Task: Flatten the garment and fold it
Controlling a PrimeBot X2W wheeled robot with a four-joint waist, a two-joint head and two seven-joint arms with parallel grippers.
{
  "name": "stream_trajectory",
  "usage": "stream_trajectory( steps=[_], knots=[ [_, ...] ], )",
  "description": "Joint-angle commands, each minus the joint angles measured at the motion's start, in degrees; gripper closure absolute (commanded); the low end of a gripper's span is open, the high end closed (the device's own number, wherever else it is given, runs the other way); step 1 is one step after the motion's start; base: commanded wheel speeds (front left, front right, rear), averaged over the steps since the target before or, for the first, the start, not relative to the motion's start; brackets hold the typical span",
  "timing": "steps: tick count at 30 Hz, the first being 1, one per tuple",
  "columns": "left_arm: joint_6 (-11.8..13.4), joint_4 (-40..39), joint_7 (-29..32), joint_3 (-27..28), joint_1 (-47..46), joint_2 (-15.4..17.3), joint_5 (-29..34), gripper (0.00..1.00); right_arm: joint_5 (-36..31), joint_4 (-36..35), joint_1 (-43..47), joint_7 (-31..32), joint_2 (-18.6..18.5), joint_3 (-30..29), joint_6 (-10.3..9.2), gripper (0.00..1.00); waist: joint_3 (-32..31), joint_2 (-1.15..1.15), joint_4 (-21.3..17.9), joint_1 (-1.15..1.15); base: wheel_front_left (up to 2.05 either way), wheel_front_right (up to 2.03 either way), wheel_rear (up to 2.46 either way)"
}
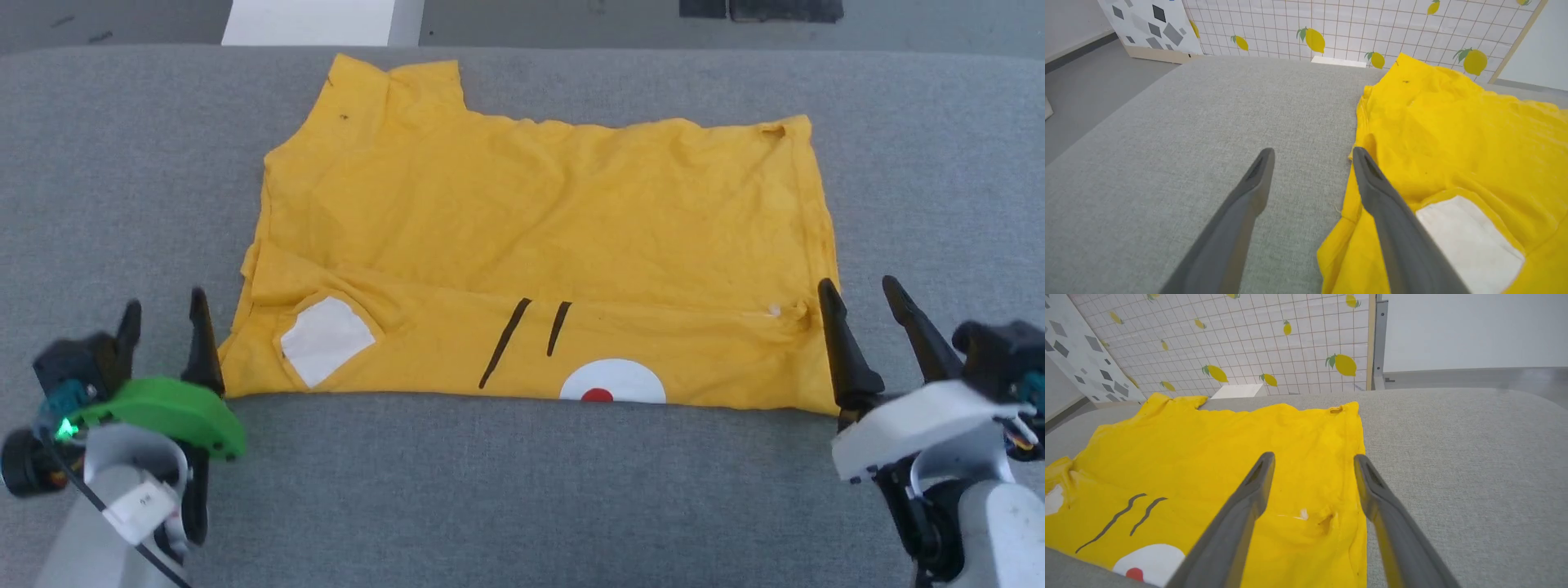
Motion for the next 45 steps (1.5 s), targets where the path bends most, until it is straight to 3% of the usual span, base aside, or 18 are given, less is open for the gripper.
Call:
stream_trajectory(
  steps=[1,5,6,12,16,17,18,26,32,33,36,37,38,39,41,45],
  knots=[
    [0.56,-0.3,0.5,-0.01,1.85,-0.25,-0.61,0.0,-1.03,-0.27,1.19,-3.54,0.55,-0.11,-0.08,0.0,-0.88,0.0,-0.19,0.0,0.0,0.0,0.0],
    [1.29,-0.11,5.77,-0.09,4.72,-0.64,-2.73,0.0,-3.31,-0.07,3.4,-11.64,1.42,-0.83,-0.08,0.0,-1.26,0.0,-0.64,0.0,0.0,0.0,0.0],
    [1.74,0.14,11.8,0.05,5.47,-0.46,-4.98,0.0,-4.05,0.07,4.6,-14.51,1.75,-0.4,-0.08,0.0,-1.38,0.0,-1.14,0.0,0.0,0.0,0.0],
    [3.44,-0.32,22.78,1.08,4.94,0.11,-9.49,0.0,-3.36,0.81,5.41,-15.01,1.94,1.11,-0.08,0.0,-1.06,0.0,-2.56,0.0,0.0,0.0,0.0],
    [3.29,-0.88,30.7,0.56,5.33,0.77,-12.34,0.0,-2.63,1.76,4.81,-14.67,1.96,2.51,-0.08,0.0,-0.8,0.0,-3.72,0.0,0.0,0.0,0.0],
    [3.08,-1.33,32.8,0.25,5.65,0.99,-13.05,0.36,-2.54,1.97,4.79,-14.59,1.96,2.53,-0.08,0.0,-0.79,0.0,-3.94,0.0,0.0,0.0,0.0],
    [2.81,-2.04,34.31,0.04,5.97,1.28,-13.59,1.0,-2.53,2.12,4.8,-14.49,1.96,2.5,-0.08,0.0,-0.78,0.0,-4.12,0.0,0.0,0.0,0.0],
    [3.44,-7.22,33.15,0.18,8.06,2.39,-12.74,1.0,-1.47,4.21,4.52,-11.96,1.97,0.34,-0.08,0.0,-0.97,0.0,-3.91,0.0,0.0,0.0,0.0],
    [3.4,-8.52,31.93,-0.56,7.84,2.35,-11.8,1.0,2.44,8.82,2.34,4.52,1.97,-1.83,-0.08,0.0,-0.9,0.0,-2.66,0.0,0.0,0.0,0.0],
    [3.38,-9.02,31.56,-1.03,7.5,2.17,-11.46,1.0,1.54,9.56,1.03,13.94,1.97,-2.14,-0.08,0.0,-0.48,0.0,-2.06,0.0,0.0,0.0,0.0],
    [3.33,-9.32,31.18,-1.45,7.21,1.94,-11.22,1.0,0.16,8.73,-0.05,21.68,1.97,-2.07,-0.08,0.0,0.02,0.0,-1.64,0.0,0.0,0.0,0.0],
    [3.31,-9.41,31.01,-1.57,7.07,1.9,-11.1,1.0,-0.27,8.24,-0.38,24.37,1.97,-2.14,-0.08,0.04,0.22,0.0,-1.52,0.0,0.0,0.0,0.0],
    [3.3,-9.44,30.85,-1.66,6.96,1.87,-11.01,1.0,-0.45,7.83,-0.56,26.64,1.97,-2.04,-0.08,0.26,0.37,0.0,-1.43,0.0,0.0,0.0,0.0],
    [3.28,-9.44,30.64,-1.82,6.83,1.88,-10.8,1.0,-0.74,7.16,-0.69,29.26,1.97,-1.94,-0.08,0.7,0.52,0.0,-1.34,0.0,0.0,0.0,0.0],
    [3.2,-9.4,29.56,-1.96,6.54,1.96,-10.22,1.0,-1.4,5.46,-0.78,32.92,1.97,-1.85,-0.08,1.0,0.72,0.0,-1.22,0.0,0.0,0.0,0.0],
    [2.91,-8.88,22.41,-1.26,4.98,2.4,-7.57,1.0,-1.1,-0.94,-0.57,31.87,1.97,-2.04,-0.08,1.0,-0.2,0.0,-0.85,0.0,0.0,0.0,0.0]
  ],
)
